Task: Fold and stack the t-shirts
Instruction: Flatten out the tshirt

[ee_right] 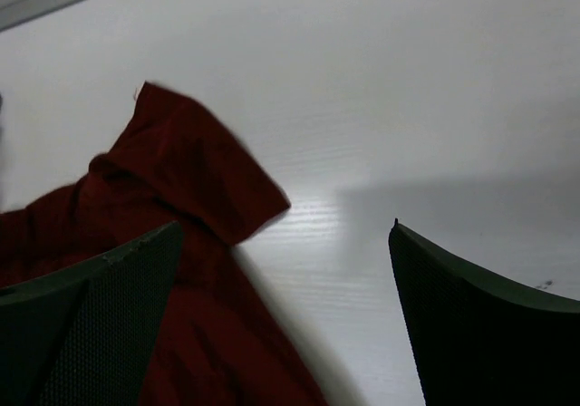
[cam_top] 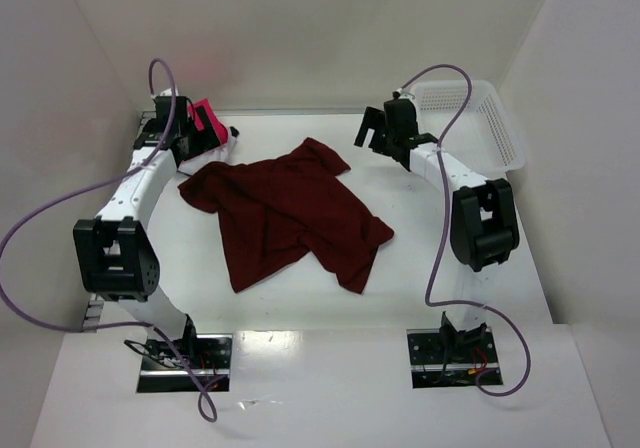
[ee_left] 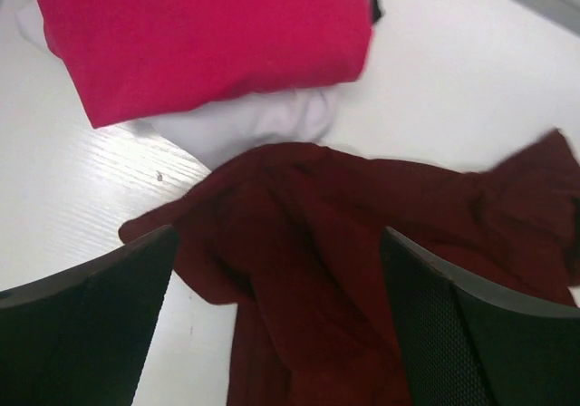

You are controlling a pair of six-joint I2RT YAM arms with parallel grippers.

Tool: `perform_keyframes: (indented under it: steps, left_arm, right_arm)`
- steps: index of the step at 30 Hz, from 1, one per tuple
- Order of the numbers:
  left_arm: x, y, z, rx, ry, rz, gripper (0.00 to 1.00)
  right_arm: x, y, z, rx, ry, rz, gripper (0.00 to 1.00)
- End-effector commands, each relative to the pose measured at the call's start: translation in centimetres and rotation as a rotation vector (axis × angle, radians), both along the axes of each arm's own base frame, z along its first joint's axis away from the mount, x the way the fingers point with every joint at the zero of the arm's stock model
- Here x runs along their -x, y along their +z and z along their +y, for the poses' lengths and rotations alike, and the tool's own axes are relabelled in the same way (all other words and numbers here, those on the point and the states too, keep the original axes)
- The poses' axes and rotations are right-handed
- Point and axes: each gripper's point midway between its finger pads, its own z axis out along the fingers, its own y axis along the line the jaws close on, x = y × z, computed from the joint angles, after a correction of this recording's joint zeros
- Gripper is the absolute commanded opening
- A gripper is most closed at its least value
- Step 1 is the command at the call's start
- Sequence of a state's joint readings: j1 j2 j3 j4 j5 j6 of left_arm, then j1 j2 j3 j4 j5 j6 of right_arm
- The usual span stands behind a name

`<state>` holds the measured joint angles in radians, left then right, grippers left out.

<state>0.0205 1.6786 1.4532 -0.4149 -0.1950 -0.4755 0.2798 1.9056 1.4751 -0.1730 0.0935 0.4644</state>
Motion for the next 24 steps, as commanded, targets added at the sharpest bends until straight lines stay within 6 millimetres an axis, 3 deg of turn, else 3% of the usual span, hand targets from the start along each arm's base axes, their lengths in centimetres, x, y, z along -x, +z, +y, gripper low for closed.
perform_keyframes:
  steps: [1, 3, 4, 7, 8, 11, 16, 24]
  left_arm:
    - [2.4, 2.6, -1.2, 0.055, -0.041, -0.067, 0.99]
    - [3.5, 1.7, -1.6, 0.084, -0.033, -0.054, 0.99]
    - [4.6, 0.6, -1.6, 0.085, -0.032, -0.03, 0.99]
    - [6.2, -0.5, -1.9, 0.114, -0.019, -0.011, 0.99]
    - [6.9, -1.8, -2.0, 0.124, -0.01, 0.019, 0.99]
    - [7.4, -2.0, -1.6, 0.131, 0.032, 0.012, 0.99]
    - [7.1, -2.7, -1.4, 0.195, 0.108, -0.033, 0.99]
    - [6.1, -5.4, 2.1, 0.212, 0.273, -0.027, 0.98]
  right_arm:
    - [0.7, 1.7, 1.7, -0.061, 0.069, -0.049, 1.0]
    - [0.9, 0.5, 2.3, -0.075, 0.1, -0.02, 0.99]
    - [0.9, -1.1, 2.5, -0.074, 0.109, 0.013, 0.97]
    - [0.8, -2.3, 3.4, -0.091, 0.146, 0.061, 0.93]
    - [0.8, -3.2, 3.4, -0.087, 0.146, 0.08, 0.92]
    - [0.4, -4.2, 3.7, -0.09, 0.151, 0.089, 0.91]
    - [-0.9, -5.0, 4.7, -0.102, 0.161, 0.098, 0.87]
    - [-2.8, -8.0, 6.7, -0.125, 0.183, 0.16, 0.79]
